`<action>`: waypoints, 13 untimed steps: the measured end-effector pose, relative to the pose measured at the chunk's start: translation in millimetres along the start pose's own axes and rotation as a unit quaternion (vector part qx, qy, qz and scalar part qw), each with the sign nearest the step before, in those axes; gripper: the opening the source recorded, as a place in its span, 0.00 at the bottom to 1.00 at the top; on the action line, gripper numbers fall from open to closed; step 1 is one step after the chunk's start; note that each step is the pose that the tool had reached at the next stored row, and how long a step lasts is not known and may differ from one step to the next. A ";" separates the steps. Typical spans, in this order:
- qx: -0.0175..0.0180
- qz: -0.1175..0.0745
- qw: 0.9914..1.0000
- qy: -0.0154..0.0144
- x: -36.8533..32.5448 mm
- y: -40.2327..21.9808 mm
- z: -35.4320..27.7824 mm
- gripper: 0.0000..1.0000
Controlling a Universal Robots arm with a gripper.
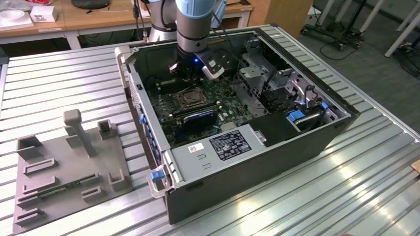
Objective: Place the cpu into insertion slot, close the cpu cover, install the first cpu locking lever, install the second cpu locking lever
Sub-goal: 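Install the first cpu locking lever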
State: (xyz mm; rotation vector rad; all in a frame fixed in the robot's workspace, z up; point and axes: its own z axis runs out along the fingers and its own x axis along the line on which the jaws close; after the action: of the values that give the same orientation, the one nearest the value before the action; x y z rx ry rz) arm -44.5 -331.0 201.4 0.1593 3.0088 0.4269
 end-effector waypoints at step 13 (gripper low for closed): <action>-0.001 -0.001 1.000 -0.004 1.1 -0.4 1.2 0.11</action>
State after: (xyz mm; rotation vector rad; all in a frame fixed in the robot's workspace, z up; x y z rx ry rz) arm -45.5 -330.9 200.0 0.1582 3.0006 0.4268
